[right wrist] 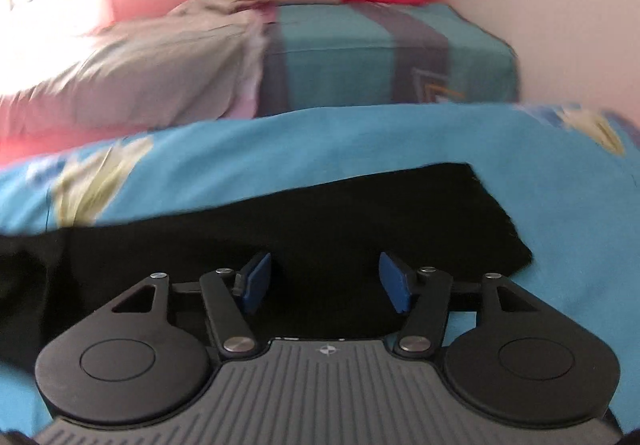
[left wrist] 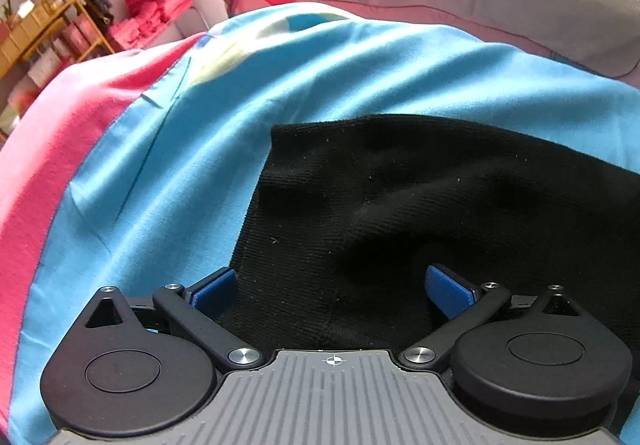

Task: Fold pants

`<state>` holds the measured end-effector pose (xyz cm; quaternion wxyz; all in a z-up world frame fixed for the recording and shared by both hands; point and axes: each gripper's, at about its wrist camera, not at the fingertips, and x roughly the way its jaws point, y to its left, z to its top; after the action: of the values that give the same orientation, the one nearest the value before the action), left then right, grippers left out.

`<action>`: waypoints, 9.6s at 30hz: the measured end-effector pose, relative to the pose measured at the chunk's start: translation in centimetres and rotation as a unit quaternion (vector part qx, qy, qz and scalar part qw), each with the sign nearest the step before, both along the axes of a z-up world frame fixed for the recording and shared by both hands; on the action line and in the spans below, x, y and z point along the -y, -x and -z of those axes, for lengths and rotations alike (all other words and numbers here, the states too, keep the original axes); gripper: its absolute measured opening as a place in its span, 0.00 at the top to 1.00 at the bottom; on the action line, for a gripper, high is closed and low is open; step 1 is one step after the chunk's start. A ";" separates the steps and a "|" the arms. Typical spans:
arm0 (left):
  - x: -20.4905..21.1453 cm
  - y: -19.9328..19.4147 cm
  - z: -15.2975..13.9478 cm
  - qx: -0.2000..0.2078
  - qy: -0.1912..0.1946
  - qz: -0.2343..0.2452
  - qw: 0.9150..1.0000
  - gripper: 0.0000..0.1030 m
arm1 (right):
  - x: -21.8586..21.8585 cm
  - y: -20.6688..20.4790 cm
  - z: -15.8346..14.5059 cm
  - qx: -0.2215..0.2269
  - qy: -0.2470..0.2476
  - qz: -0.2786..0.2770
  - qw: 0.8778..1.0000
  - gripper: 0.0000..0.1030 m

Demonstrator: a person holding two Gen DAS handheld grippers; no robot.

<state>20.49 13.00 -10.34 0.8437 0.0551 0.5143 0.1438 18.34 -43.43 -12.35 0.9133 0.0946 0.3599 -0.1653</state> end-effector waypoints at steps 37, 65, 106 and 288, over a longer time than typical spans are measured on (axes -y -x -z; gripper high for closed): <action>-3.1 6.6 0.1 -0.001 -0.006 -0.008 1.000 0.00 | -4.7 -2.1 -1.4 -0.001 0.061 0.039 0.997 0.32; -8.1 11.3 1.3 0.010 0.088 -0.034 0.996 0.00 | -25.0 -7.3 -0.6 -0.032 0.034 -0.309 0.950 0.28; -3.9 11.3 -1.7 0.016 0.090 -0.005 0.996 0.00 | -29.7 17.2 -1.4 -0.040 0.112 -0.426 0.897 0.45; -8.3 -2.7 -7.0 0.096 0.223 -0.077 0.967 0.00 | 2.9 3.9 -4.1 0.056 -0.128 -0.028 0.990 0.39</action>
<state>23.19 21.34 -3.36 0.8666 -0.1880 0.4525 0.0944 14.45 -46.36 -8.22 0.9167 0.2094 0.3290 -0.0866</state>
